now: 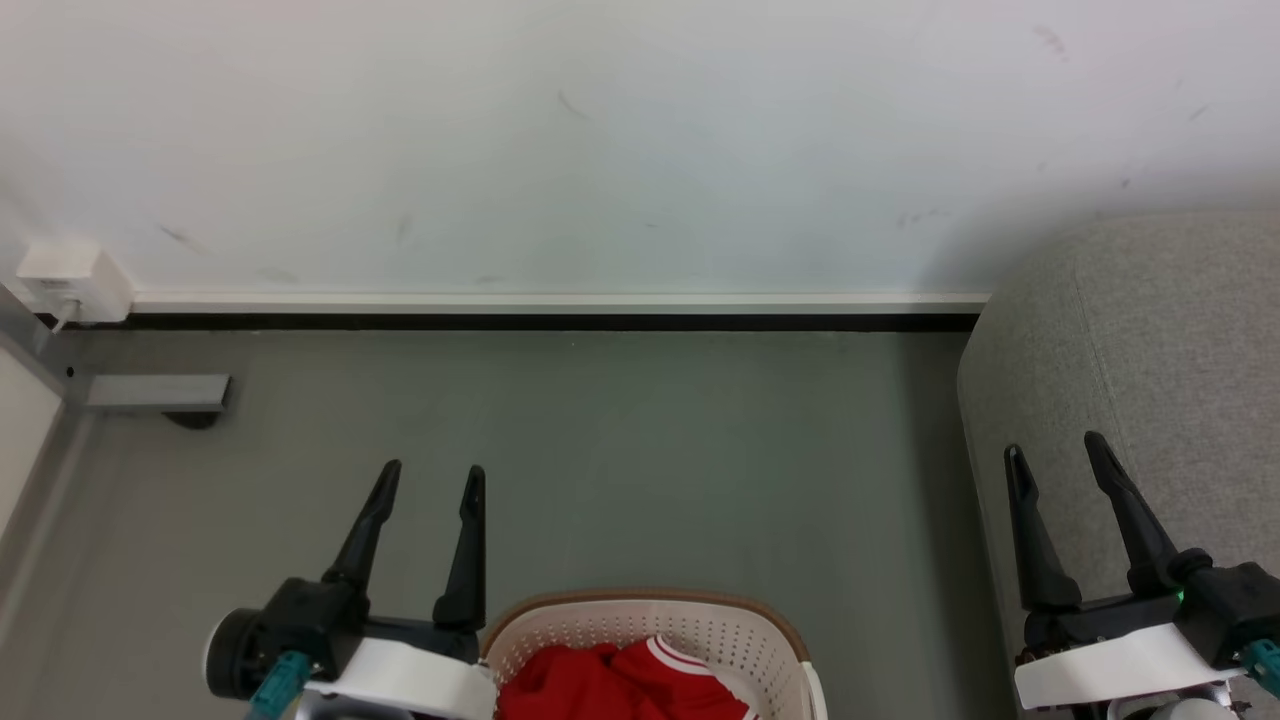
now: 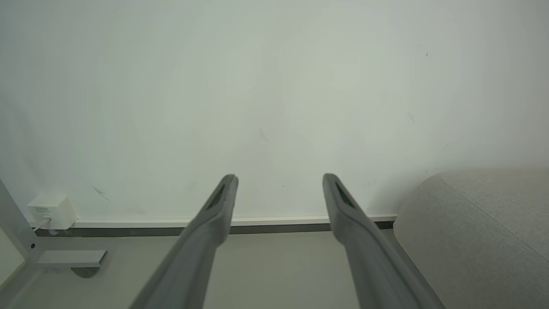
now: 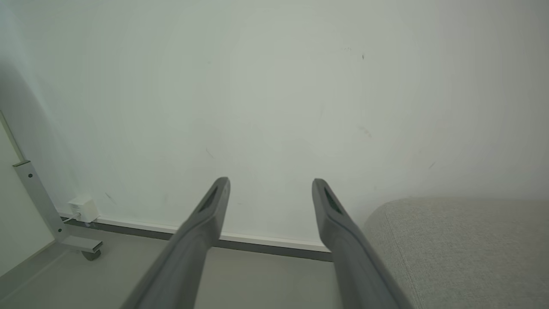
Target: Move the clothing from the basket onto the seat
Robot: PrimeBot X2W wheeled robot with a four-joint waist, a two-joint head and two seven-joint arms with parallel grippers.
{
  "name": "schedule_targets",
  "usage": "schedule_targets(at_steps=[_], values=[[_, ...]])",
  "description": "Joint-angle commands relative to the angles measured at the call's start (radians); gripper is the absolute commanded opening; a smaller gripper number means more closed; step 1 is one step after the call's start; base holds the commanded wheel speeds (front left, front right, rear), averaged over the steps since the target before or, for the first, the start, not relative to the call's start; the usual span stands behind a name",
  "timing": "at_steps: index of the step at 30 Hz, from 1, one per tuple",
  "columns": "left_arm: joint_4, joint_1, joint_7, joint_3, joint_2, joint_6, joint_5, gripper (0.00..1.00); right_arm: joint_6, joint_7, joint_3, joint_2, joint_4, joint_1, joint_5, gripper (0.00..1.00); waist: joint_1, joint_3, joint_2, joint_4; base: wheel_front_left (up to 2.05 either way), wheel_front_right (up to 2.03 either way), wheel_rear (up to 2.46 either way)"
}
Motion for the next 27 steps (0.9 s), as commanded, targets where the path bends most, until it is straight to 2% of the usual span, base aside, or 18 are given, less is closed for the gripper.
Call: schedule_targets(at_steps=[1,11,27], values=[[0.000,-0.013,-0.001,0.001,0.006,-0.001,-0.008,1.00,-0.002,0.000,0.001,-0.010,-0.007,-0.014,0.010,1.00,-0.0001,0.018,0.0000,-0.004,0.00,0.00,0.00],[0.039,-0.105,-0.001,-0.035,0.006,-0.030,-0.026,1.00,-0.002,0.000,-0.004,-0.017,-0.030,-0.091,0.016,1.00,-0.0001,0.134,0.0000,-0.006,0.00,0.00,0.00],[0.149,-0.269,-0.001,-0.108,0.006,-0.031,-0.061,1.00,-0.002,0.000,-0.029,-0.044,-0.078,-0.217,0.008,1.00,-0.0001,0.312,0.0000,0.004,0.00,0.00,0.00]])
